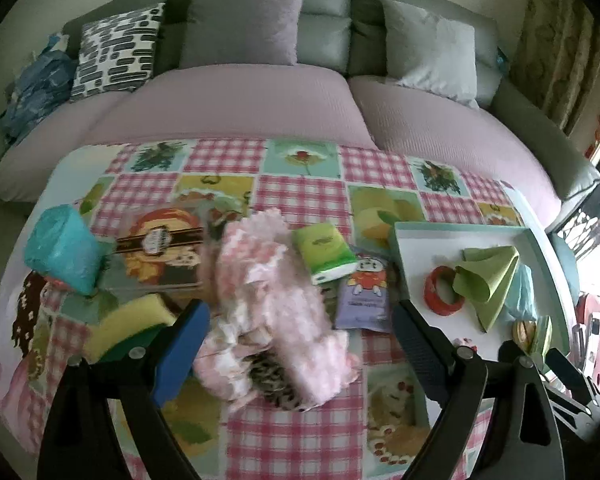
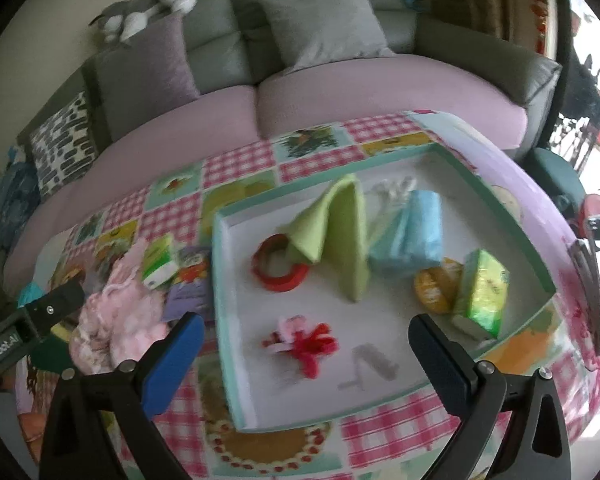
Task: Organize soft objects
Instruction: 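Move both tools back from the tray to the pile of soft items, then grasp the yellow-green sponge with the left tool and lift it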
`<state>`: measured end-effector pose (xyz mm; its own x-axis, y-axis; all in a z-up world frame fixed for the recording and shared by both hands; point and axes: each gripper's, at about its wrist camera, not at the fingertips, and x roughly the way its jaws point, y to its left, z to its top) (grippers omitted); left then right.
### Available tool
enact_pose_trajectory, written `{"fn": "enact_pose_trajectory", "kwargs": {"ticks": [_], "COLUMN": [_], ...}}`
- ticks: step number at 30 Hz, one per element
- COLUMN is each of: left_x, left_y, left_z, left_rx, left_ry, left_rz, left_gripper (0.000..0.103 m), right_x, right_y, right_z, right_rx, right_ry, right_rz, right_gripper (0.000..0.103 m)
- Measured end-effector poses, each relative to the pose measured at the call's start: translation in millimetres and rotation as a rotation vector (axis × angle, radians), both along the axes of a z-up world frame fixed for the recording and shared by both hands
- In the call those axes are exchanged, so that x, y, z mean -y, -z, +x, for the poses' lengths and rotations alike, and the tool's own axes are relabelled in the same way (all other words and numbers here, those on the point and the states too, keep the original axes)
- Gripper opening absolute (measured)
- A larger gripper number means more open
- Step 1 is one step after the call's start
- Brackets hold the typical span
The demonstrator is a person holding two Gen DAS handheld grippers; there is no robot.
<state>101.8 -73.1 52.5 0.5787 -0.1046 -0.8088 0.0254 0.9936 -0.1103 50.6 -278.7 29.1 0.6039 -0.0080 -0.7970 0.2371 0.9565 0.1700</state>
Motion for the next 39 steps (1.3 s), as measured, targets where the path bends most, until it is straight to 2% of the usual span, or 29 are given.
{"fn": "enact_pose_trajectory", "kwargs": {"ticks": [8, 12, 18, 22, 35, 39], "left_x": [-47.8, -76.0, -115.6, -136.0, -154.3, -155.7], "left_y": [-13.1, -15.7, -9.0, 3.9, 35.4, 36.2], "left_z": [-20.5, -29.9, -40.6, -43.0, -38.0, -36.5], "left_rx": [0.032, 0.03, 0.016, -0.024, -0.125, -0.122], "left_ry": [-0.059, -0.105, -0.19, -0.236, -0.266, -0.255], "left_rz": [-0.029, -0.07, -0.099, -0.115, -0.183, -0.179], "left_gripper": [0.093, 0.093, 0.092, 0.092, 0.092, 0.092], "right_x": [-45.4, -66.3, -92.4, -108.4, -160.9, -174.4], "right_y": [-0.2, -1.6, 2.0, 6.7, 18.5, 22.9], "right_z": [2.5, 4.7, 7.5, 10.4, 20.1, 24.3], "right_rx": [-0.008, -0.006, -0.02, -0.034, -0.054, -0.063], "right_ry": [-0.127, -0.178, -0.222, -0.255, -0.401, -0.444], "right_rz": [0.032, 0.044, 0.034, 0.026, 0.011, 0.019], "right_gripper": [0.103, 0.103, 0.103, 0.103, 0.102, 0.093]}}
